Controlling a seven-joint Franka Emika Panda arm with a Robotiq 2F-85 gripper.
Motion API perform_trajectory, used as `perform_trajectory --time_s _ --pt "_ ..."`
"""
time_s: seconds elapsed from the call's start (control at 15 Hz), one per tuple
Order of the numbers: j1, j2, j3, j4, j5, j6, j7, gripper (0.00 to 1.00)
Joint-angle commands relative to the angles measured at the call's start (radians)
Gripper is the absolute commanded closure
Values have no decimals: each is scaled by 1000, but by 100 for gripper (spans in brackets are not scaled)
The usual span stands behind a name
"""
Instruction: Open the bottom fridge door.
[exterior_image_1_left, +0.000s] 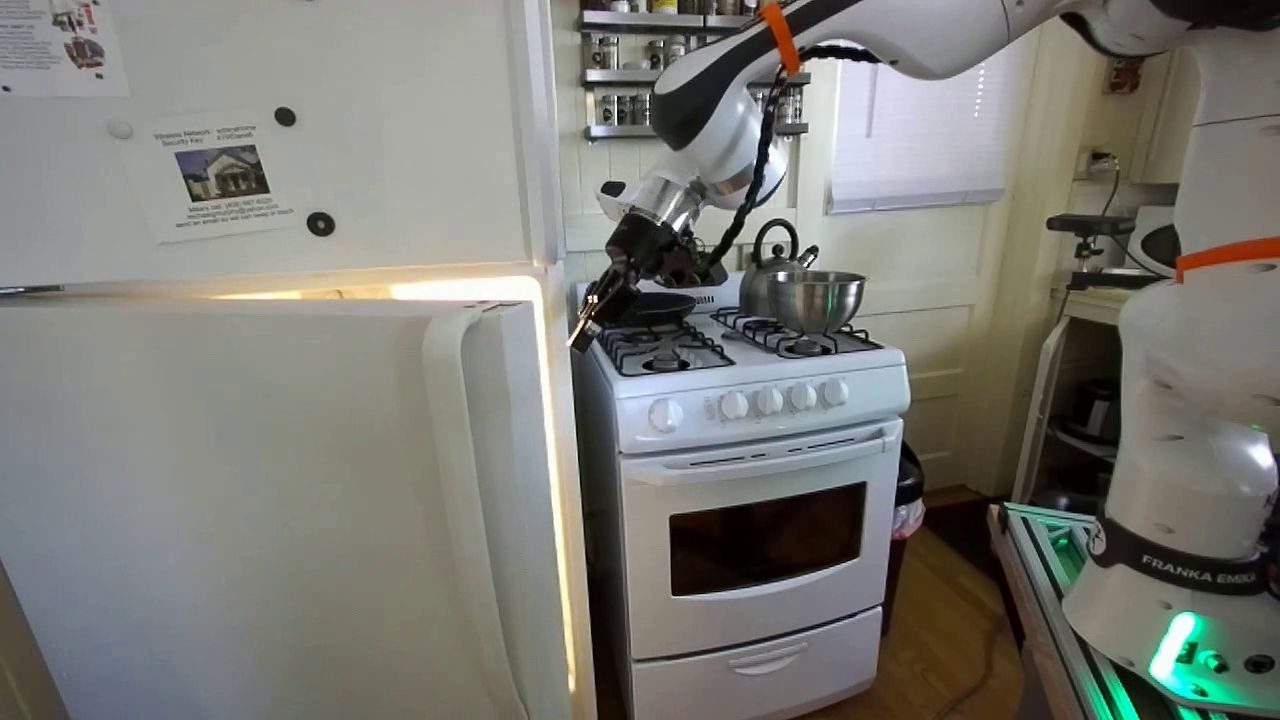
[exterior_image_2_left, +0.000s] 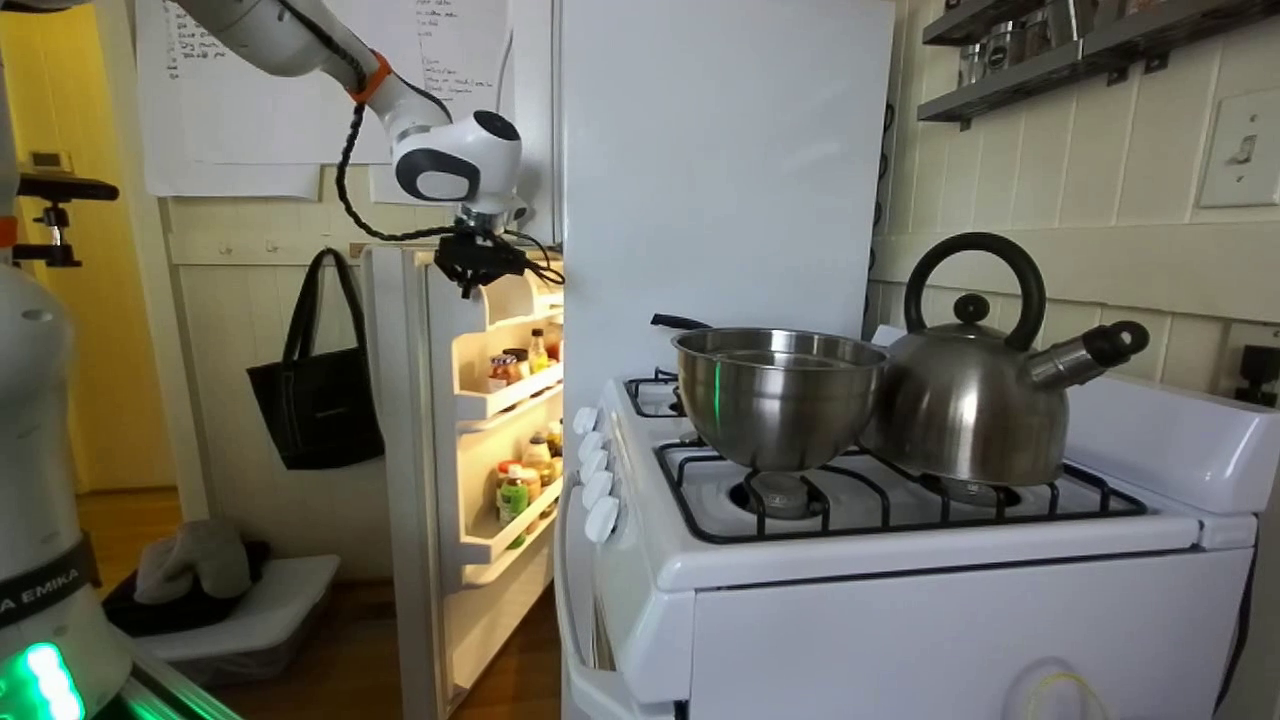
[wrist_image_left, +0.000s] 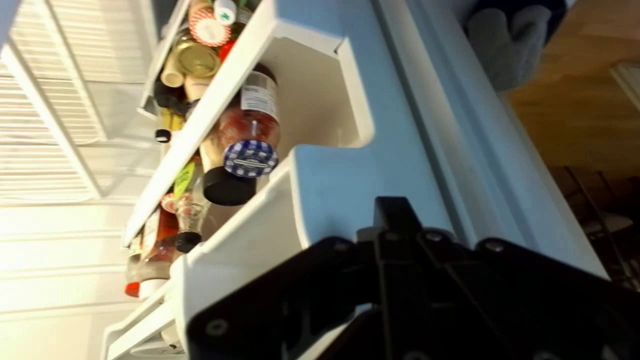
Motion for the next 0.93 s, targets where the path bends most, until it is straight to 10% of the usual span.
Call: perform_trajectory --time_s 0.0,0.47,0.87 --pt "54 109 47 7 -72 278 -27 100" --pt "131 283 42 39 -304 597 61 100" --pt "54 228 115 112 -167 230 10 100"
